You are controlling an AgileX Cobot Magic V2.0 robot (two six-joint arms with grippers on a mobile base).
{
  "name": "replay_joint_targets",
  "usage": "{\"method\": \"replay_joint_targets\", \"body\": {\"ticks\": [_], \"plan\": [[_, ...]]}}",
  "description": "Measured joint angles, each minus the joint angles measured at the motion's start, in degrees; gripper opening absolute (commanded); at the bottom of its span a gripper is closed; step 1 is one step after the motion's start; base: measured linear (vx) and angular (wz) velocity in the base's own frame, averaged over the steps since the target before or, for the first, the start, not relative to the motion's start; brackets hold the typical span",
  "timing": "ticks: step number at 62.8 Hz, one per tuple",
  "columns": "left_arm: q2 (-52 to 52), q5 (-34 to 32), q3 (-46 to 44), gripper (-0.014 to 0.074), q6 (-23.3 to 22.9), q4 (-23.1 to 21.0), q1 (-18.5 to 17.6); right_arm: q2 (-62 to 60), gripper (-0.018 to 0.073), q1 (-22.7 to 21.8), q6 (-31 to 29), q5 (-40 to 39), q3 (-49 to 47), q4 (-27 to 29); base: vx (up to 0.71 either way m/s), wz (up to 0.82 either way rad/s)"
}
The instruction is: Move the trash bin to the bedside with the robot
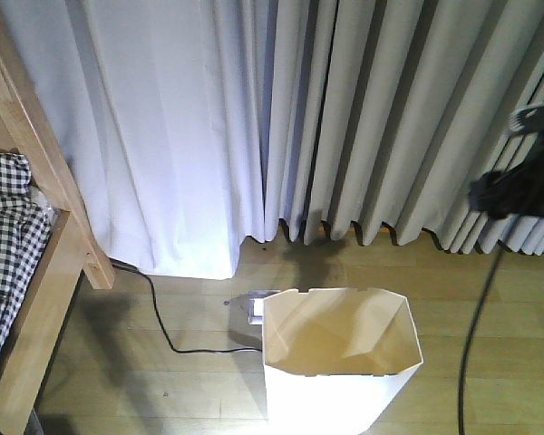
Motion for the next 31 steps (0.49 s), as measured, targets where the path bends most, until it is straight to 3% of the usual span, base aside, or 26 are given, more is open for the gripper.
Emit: {"method": "replay_joint_targets", "body": {"ticks": [18, 31], "plan": [[0.0, 0.0, 0.0, -0.0006, 0.0, 0.0, 0.0, -32.8, 0.053, 0.0, 0.1, 10.5, 2.5, -0.1, 0.0, 0.0], [0.0, 0.0, 0.0, -0.0006, 0.0, 0.0, 0.0, -46.8, 0.053, 0.0, 3.4, 14.7, 4.4, -0.3, 0.0, 0.0]]}}
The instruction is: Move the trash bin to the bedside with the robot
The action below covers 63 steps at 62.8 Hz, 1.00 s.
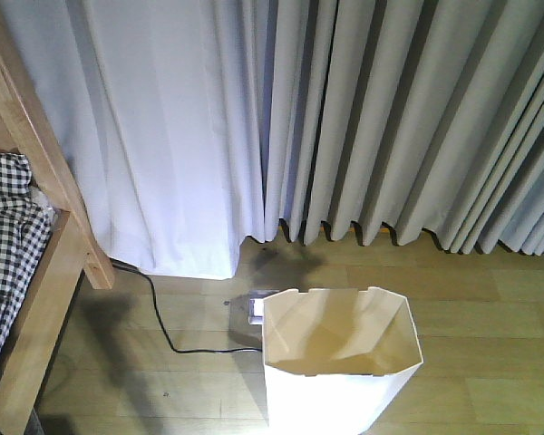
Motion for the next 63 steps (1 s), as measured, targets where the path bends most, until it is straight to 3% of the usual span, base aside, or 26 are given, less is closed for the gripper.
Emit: {"method": "replay_joint_targets", "body": {"ticks": [10, 28, 36, 48, 63], "plan": [[0.0, 0.0, 0.0, -0.0006, 0.0, 0.0, 0.0, -6.4, 0.053, 1.1, 5.4, -3.7, 9.1, -0.4, 0.0, 0.0], [0.0, 0.0, 0.0, -0.0006, 0.0, 0.0, 0.0, -18.8, 0.0512, 7.9, 6.9, -9.4, 19.9, -1.2, 0.0, 0.0], [0.0, 0.0, 0.0, -0.0006, 0.0, 0.0, 0.0, -22.5, 0.0377, 7.9, 7.1, -10.2, 21.8, -1.5, 0.0, 0.0], [0.0, 0.0, 0.0, -0.0006, 0.0, 0.0, 0.0, -23.7, -0.0008, 7.9, 8.6, -11.1, 22.1, -1.5, 0.0, 0.0], [0.0, 0.0, 0.0, -0.0006, 0.0, 0.0, 0.0, -23.7, -0.0008, 7.9, 8.7, -11.9, 22.1, -1.5, 0.0, 0.0]]}}
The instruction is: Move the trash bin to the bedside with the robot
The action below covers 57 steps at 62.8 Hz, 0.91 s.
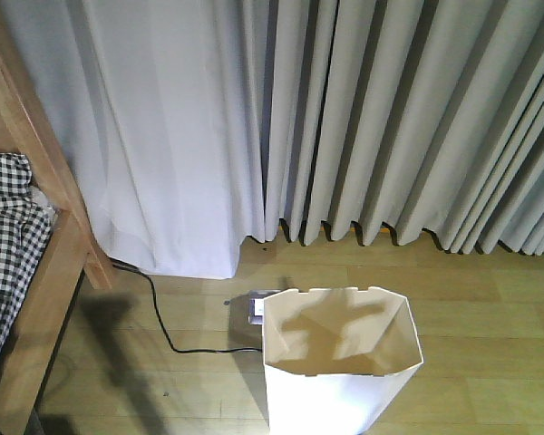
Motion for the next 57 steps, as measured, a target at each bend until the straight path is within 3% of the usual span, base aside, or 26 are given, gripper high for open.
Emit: {"method": "replay_joint_targets", "body": {"ticks": [40, 47, 57], "plan": [[0.0, 0.0, 0.0, -0.0006, 0.0, 0.0, 0.0, 0.0, -0.0008, 0.0, 0.0, -0.2, 0.2, -0.2, 0.0, 0.0], [0.0, 0.0, 0.0, -0.0006, 0.0, 0.0, 0.0, -0.4, -0.0008, 0.0, 4.1, -0.2, 1.5, -6.9, 0.0, 0.0], [0.0, 0.0, 0.0, -0.0006, 0.0, 0.0, 0.0, -5.5, -0.0008, 0.0, 21.7, -7.0, 9.4, -24.9, 0.0, 0.0]]}}
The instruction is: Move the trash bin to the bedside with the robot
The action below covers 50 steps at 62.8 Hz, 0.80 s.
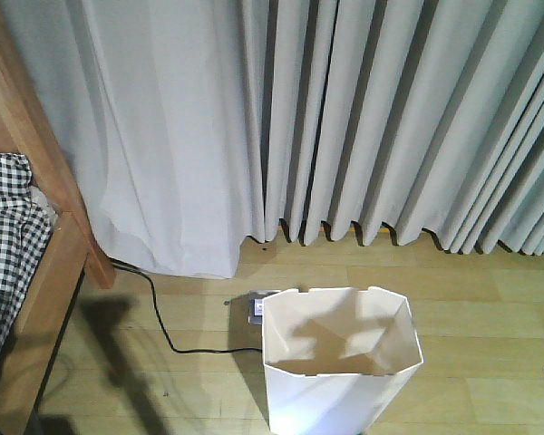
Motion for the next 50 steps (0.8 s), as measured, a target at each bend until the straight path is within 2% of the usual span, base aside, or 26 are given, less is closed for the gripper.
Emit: {"method": "replay_joint_targets", "body": {"ticks": [6, 13, 29, 50], "plan": [[0.0, 0.0, 0.0, -0.0006, 0.0, 0.0, 0.0, -3.6, -0.0008, 0.0, 7.1, -4.9, 5.8, -8.7, 0.0, 0.0], [0.0, 0.1, 0.0, -0.0006, 0.0, 0.0, 0.0, -4.5, -0.0008, 0.0, 12.1, -4.7, 6.9, -13.3, 0.0, 0.0], [0.0, 0.0, 0.0, -0.0006, 0.0, 0.0, 0.0, -4.5, -0.0008, 0.0, 15.8, -4.3, 7.0, -14.2, 0.0, 0.0], [0.0, 0.0, 0.0, -0.0006, 0.0, 0.0, 0.0, -4.5, -0.0008, 0.0, 17.2, -4.1, 7.0, -14.2, 0.0, 0.0]]}}
